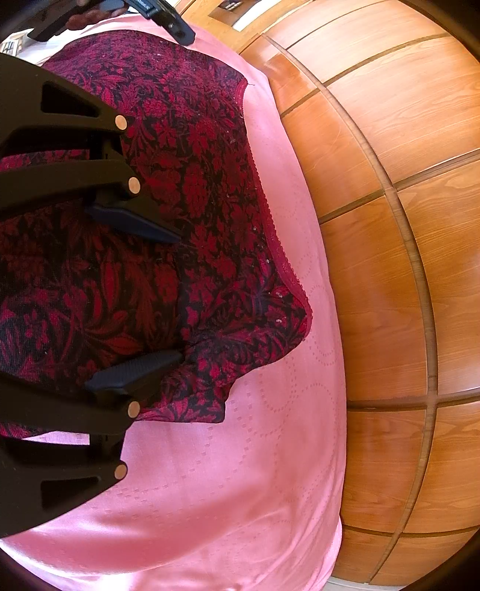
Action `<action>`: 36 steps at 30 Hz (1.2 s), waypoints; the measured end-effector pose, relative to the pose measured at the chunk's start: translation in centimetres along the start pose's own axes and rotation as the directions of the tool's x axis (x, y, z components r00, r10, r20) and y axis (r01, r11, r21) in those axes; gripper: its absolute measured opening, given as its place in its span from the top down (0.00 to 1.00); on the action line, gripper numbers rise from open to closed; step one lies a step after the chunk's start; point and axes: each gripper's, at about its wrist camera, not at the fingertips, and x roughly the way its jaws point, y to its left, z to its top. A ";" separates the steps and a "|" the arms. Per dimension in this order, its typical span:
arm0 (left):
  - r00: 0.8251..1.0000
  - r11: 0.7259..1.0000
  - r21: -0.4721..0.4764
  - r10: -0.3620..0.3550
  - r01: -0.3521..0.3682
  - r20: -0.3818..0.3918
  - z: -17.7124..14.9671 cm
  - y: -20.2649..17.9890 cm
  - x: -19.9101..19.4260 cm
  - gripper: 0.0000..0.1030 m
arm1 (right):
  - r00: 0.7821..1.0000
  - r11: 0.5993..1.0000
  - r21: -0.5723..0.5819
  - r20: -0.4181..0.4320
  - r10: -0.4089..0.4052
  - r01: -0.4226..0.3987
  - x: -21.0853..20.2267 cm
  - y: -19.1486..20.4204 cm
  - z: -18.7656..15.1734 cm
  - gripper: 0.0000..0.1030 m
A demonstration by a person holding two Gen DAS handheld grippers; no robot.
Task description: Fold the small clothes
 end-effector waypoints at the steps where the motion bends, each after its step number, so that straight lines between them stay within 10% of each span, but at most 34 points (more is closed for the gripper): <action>1: 1.000 1.000 -0.002 0.000 0.000 -0.015 0.0 0.2 0.6 0.46 | 1.000 1.000 0.000 0.000 -0.001 0.001 0.0 0.0 0.0 0.41; 9: 0.982 0.969 -0.224 -0.134 0.101 -0.134 -0.6 4.8 5.8 0.35 | 0.998 0.999 0.005 -0.052 0.043 -0.043 -0.5 -0.1 0.8 0.38; 21: 0.995 0.960 -0.272 -0.084 0.067 -0.050 -0.6 5.7 2.4 0.35 | 0.975 0.946 0.241 0.007 0.221 -0.216 -4.1 -7.9 -0.2 0.15; 29: 0.985 0.970 -0.180 -0.155 0.166 0.070 -1.7 3.5 -4.5 0.41 | 0.915 0.887 0.296 -0.087 0.393 -0.353 -2.3 -8.4 -4.8 0.19; 36: 0.946 0.945 -0.058 -0.323 0.321 -0.040 -3.9 -2.4 -4.0 0.46 | 0.879 0.861 0.283 -0.106 0.466 -0.422 -3.4 -7.9 -7.8 0.20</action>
